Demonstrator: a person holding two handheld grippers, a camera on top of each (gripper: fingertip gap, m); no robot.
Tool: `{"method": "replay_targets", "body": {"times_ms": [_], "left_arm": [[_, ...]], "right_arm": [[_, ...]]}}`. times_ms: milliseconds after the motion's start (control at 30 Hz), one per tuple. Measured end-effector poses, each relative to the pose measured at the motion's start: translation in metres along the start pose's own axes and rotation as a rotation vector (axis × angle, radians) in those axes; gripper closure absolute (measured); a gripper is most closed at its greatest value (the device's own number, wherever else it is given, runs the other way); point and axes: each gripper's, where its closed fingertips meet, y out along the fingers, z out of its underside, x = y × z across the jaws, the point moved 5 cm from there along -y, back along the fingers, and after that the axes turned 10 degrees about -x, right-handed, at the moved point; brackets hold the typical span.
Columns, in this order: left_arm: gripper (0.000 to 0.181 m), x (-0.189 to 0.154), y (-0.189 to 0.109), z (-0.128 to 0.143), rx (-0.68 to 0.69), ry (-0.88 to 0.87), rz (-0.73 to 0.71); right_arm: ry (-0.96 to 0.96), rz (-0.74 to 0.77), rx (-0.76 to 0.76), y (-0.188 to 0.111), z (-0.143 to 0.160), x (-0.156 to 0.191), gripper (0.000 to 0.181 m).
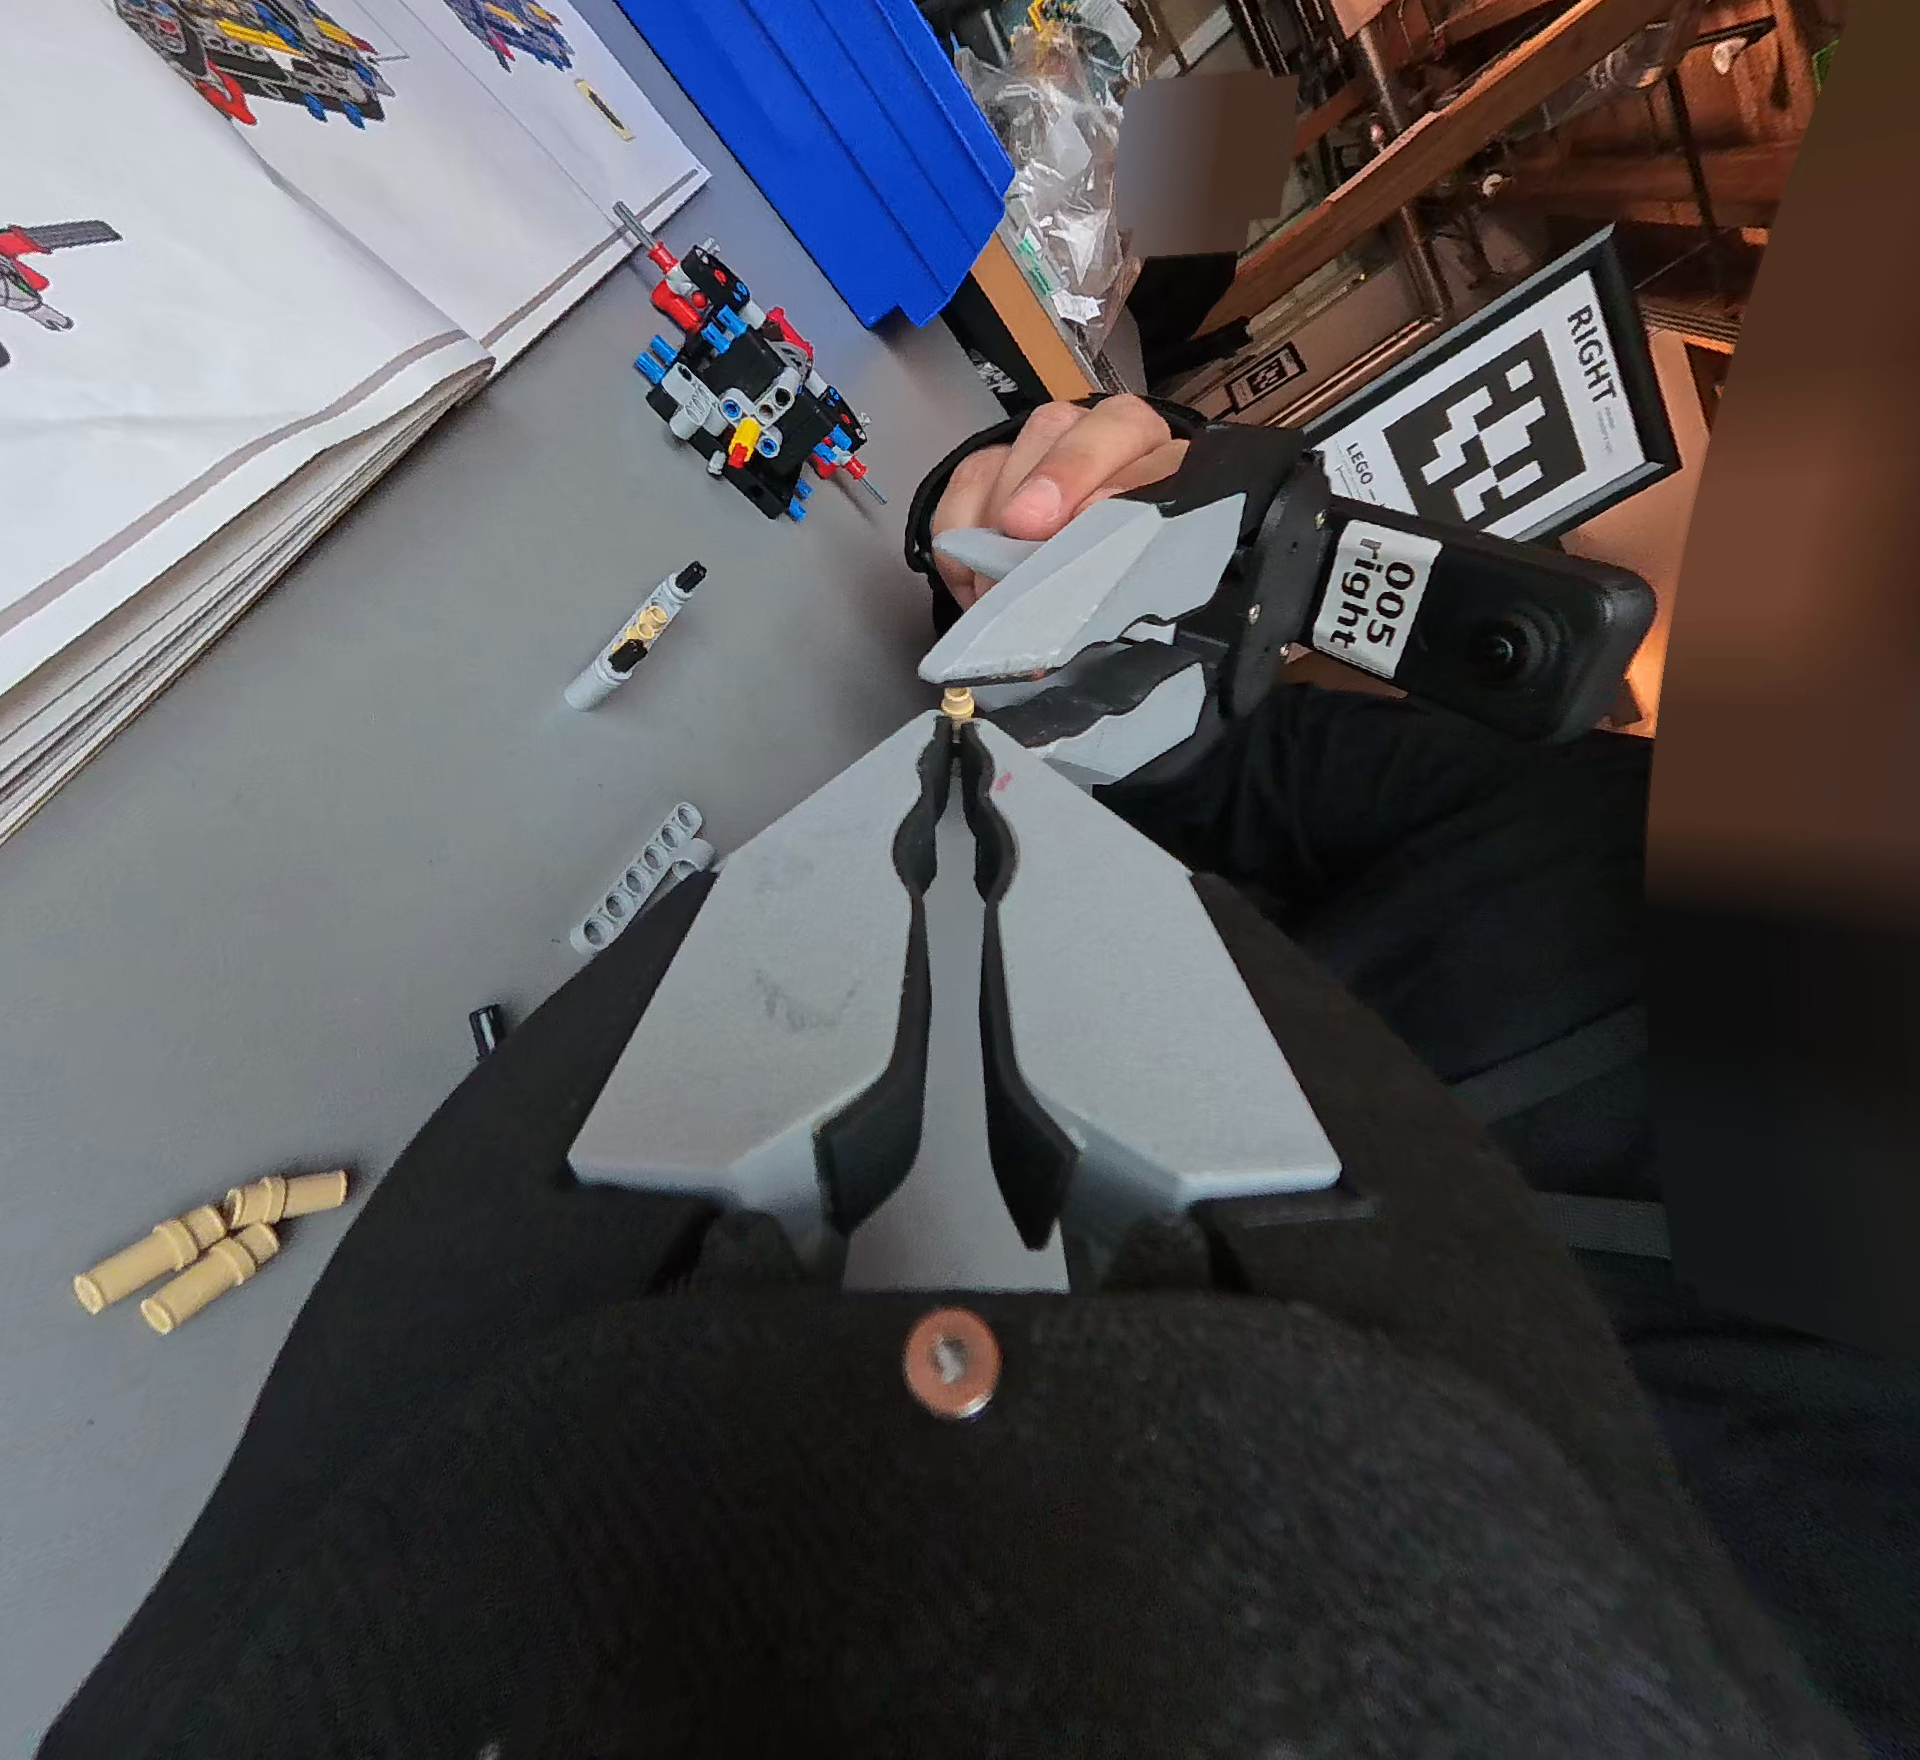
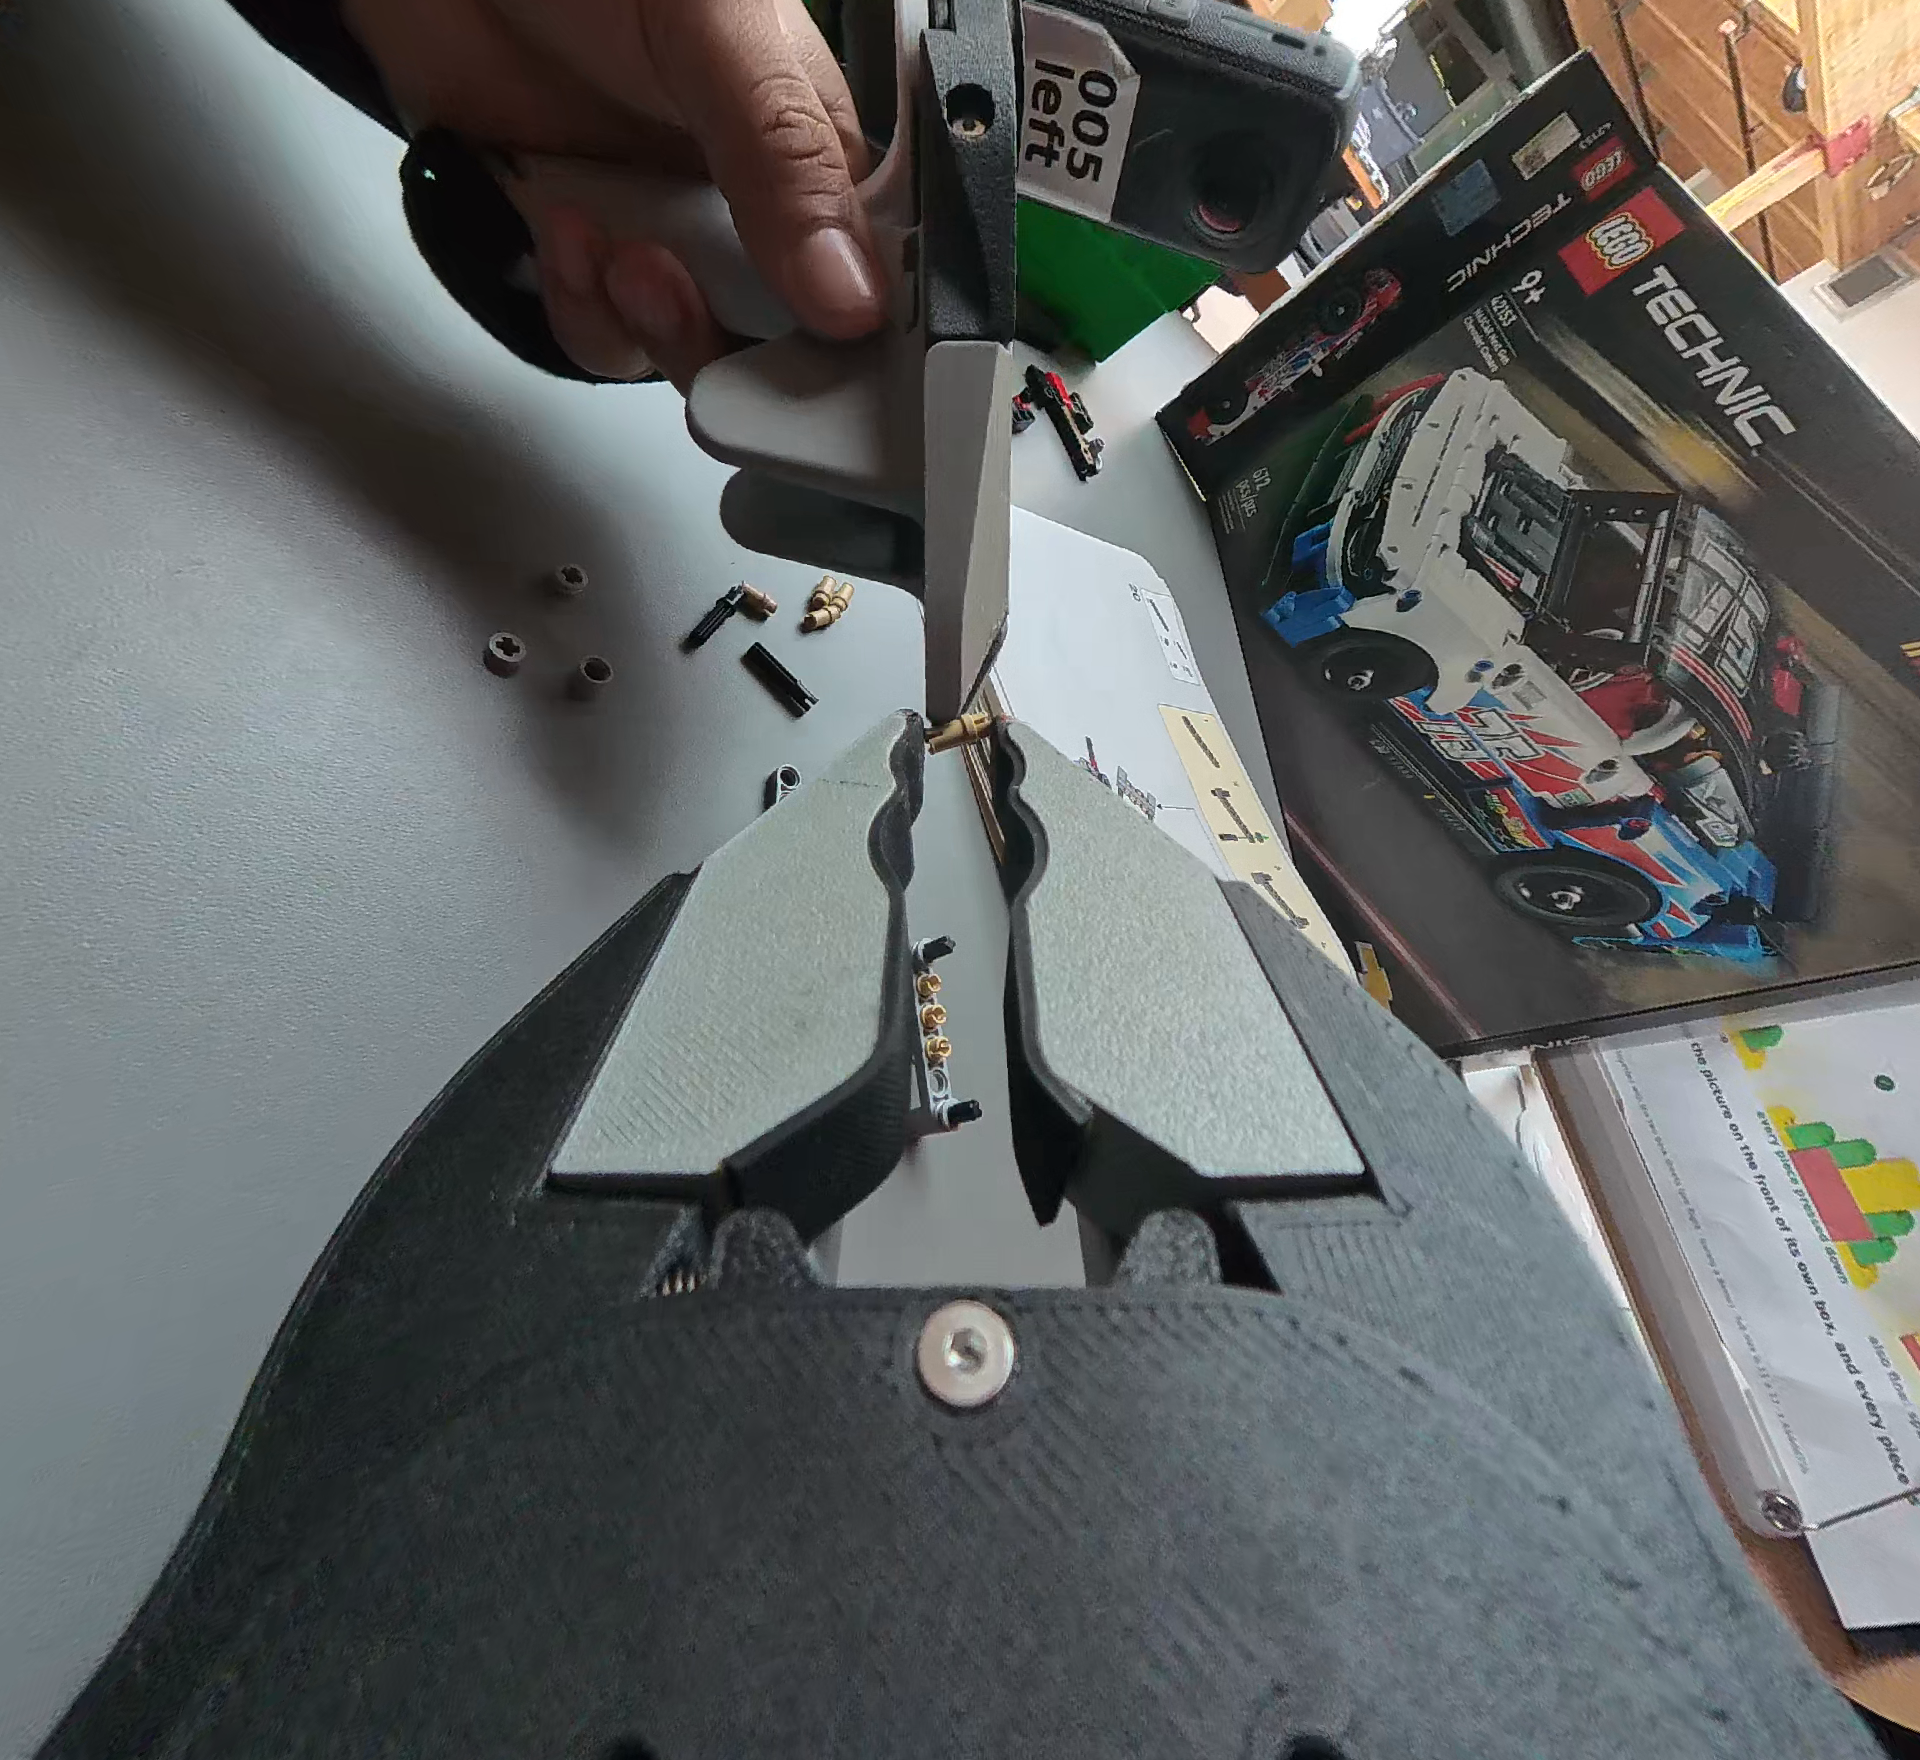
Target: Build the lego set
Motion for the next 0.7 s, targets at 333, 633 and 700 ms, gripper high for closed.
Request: {"method": "replay_targets", "body": {"times_ms": [333, 633, 700], "left_arm": [[0.177, -0.0018, 0.0009, -0.0023, -0.003, 0.004, 0.002], [0.179, -0.0033, 0.0038, 0.0010, 0.004, 0.007, 0.018], [0.179, -0.0031, 0.0034, 0.0018, 0.018, 0.022, 0.009]], "right_arm": [[0.002, 0.015, 0.009, -0.0002, 0.0009, -0.0017, 0.172], [-0.010, 0.010, -0.014, -0.0003, -0.0036, 0.0007, 0.172], [-0.013, 0.003, -0.010, 0.0001, -0.0032, 0.0021, 0.172]]}}
